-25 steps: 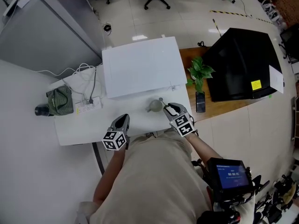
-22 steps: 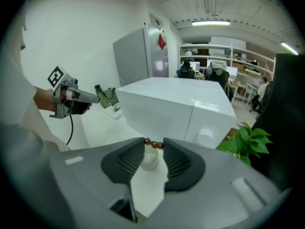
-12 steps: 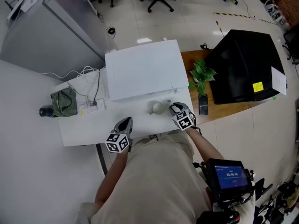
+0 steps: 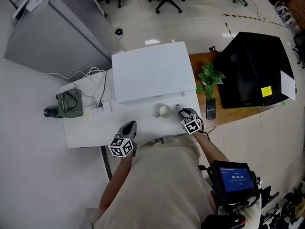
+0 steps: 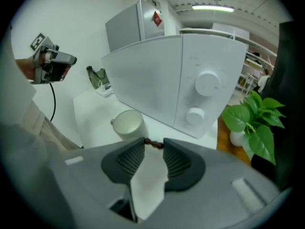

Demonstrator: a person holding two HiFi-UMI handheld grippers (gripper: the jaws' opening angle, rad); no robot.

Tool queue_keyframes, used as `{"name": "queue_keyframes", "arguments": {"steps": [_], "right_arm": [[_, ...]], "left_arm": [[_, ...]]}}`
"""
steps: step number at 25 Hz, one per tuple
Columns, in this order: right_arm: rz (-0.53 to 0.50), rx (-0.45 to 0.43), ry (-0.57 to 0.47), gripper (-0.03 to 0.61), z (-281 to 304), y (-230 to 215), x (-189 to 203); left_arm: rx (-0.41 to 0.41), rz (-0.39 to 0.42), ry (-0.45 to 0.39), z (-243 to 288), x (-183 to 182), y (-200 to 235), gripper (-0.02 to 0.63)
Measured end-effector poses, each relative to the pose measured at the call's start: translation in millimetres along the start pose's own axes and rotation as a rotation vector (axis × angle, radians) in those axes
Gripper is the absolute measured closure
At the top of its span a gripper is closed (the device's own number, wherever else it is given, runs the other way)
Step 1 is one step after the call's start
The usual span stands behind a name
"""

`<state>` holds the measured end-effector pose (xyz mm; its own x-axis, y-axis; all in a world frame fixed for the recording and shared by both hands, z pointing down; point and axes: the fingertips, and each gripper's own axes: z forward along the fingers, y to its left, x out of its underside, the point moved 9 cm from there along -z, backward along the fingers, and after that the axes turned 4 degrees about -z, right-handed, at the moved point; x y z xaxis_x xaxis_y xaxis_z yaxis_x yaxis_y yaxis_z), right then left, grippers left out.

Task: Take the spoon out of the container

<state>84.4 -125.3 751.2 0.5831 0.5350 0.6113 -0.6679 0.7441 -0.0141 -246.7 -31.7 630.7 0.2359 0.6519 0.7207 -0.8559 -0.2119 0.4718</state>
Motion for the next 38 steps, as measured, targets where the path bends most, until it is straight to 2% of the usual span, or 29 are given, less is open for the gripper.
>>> {"name": "queue_keyframes", "arguments": {"steps": [8, 18, 27, 33, 38], "right_arm": [[-0.009, -0.01, 0.063, 0.454, 9.6, 5.5, 22.5], [-0.027, -0.004, 0.258, 0.454, 49.4, 11.1, 60.2], [-0.044, 0.056, 0.305, 0.454, 65.1, 8.1, 71.6], [-0.012, 0.088, 0.346, 0.454, 66.5, 2.7, 86.2], [-0.036, 0.072, 0.309, 0.453, 63.3, 3.5, 79.6]], "left_arm": [[-0.019, -0.013, -0.012, -8.6, 2.7, 7.7, 0.614], [-0.04, -0.017, -0.032, -30.5, 3.3, 18.7, 0.614], [-0.009, 0.003, 0.009, -43.6, 10.7, 29.0, 0.614], [0.005, 0.015, 0.033, -53.3, 21.2, 36.3, 0.614], [-0.011, 0.004, 0.036, -66.4, 27.4, 45.5, 0.614]]}}
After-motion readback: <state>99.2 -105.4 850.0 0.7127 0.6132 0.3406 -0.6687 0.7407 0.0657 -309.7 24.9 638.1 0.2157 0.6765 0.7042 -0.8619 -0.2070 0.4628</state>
